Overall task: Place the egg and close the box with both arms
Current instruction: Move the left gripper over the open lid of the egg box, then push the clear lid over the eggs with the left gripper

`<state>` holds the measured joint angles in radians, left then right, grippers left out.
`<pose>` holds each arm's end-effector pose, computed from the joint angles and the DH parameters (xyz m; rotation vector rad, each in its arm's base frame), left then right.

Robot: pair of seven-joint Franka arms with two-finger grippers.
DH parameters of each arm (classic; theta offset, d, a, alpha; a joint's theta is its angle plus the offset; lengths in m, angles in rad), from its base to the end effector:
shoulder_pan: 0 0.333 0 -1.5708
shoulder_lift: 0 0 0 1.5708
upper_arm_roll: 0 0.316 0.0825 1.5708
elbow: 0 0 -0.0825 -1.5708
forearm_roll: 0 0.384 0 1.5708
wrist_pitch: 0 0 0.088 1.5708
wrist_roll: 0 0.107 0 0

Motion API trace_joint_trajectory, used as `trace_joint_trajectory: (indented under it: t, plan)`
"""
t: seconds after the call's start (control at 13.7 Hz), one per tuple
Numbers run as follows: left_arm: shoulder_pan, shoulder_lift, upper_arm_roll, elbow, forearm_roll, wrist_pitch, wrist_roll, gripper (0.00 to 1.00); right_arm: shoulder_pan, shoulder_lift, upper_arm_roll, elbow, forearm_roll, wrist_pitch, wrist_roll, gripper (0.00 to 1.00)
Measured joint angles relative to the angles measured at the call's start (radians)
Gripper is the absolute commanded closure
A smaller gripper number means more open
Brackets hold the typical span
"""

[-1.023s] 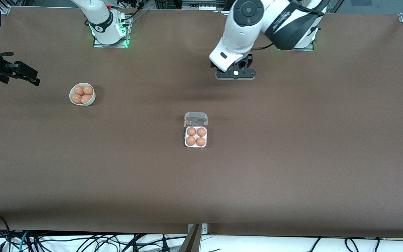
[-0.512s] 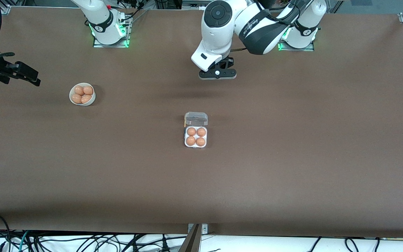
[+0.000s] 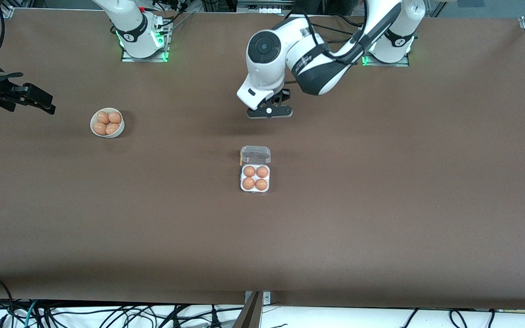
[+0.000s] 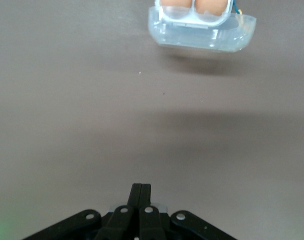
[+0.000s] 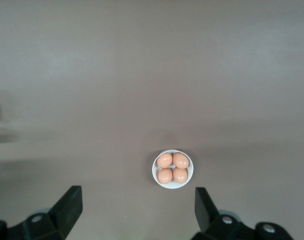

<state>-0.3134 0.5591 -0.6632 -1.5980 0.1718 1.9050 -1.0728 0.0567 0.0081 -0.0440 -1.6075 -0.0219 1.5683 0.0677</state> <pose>0.4281 -0.5070 0.3504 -3.1017 -0.1265 0.3444 0.5552 0.0048 0.6025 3.1155 -0.0850 -0.0723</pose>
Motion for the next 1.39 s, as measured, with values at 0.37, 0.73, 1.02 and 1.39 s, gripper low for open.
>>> trace_joint_trajectory:
  t: [0.37, 0.73, 1.02, 1.39]
  plan:
    - [-0.004, 0.119, 0.007, 0.087, 0.005, 0.029, -0.007, 1.0, 0.0, 0.0, 0.001, 0.0, 0.0, 0.001, 0.0, 0.0]
    - [-0.049, 0.208, 0.057, 0.186, 0.005, 0.034, -0.007, 1.0, 0.0, 0.0, 0.001, 0.0, 0.0, 0.002, 0.0, 0.0]
    - [-0.076, 0.279, 0.089, 0.281, 0.005, 0.04, -0.007, 1.0, 0.0, 0.0, 0.001, 0.0, 0.0, 0.002, 0.0, 0.0]
    - [-0.081, 0.314, 0.124, 0.328, 0.005, 0.069, 0.031, 1.0, 0.0, 0.0, 0.001, 0.0, 0.001, 0.002, 0.0, 0.0]
